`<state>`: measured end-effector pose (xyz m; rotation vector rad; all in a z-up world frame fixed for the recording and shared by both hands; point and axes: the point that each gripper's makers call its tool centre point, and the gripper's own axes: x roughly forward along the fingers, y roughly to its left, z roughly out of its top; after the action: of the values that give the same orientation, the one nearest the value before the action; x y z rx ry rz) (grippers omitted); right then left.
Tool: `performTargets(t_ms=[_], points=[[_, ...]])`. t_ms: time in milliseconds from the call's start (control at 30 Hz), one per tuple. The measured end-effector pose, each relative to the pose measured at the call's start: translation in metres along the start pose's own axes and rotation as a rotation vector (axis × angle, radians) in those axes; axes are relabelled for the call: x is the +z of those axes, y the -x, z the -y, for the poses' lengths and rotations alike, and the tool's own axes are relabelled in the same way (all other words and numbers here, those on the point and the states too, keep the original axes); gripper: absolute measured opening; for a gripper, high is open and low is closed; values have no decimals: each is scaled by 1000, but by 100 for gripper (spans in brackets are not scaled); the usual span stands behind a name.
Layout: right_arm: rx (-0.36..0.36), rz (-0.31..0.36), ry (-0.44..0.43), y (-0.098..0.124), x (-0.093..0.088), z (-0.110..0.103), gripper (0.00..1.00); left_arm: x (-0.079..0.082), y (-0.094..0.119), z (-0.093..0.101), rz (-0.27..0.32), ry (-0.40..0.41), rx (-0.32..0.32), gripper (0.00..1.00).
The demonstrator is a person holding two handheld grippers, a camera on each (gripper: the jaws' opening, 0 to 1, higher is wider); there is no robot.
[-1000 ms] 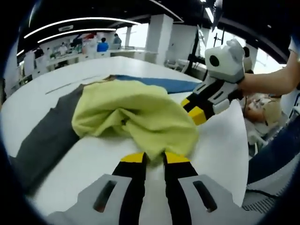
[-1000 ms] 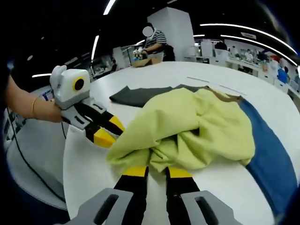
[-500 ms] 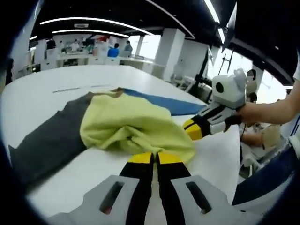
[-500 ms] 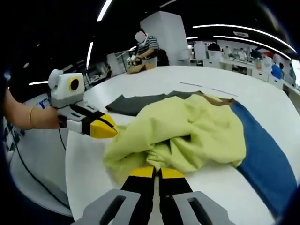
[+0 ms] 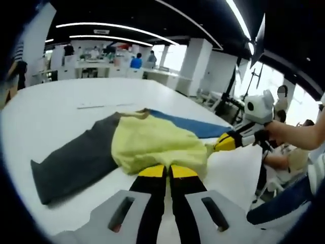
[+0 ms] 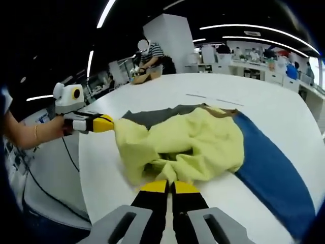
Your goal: Fold the garment on the visible template until the final outline fits inside the template.
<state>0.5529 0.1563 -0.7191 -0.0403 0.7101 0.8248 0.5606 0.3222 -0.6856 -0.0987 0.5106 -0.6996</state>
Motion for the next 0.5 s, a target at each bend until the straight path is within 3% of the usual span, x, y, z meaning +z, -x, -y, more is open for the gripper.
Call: performTargets(t_ms=[200,500], points=[[-15,-5,-101,20,-4,6,0,8,19,-8,34,74,54,0],[-64,-60,-161,46,-23,13,0,-2,44,-21,34,153,129,0]])
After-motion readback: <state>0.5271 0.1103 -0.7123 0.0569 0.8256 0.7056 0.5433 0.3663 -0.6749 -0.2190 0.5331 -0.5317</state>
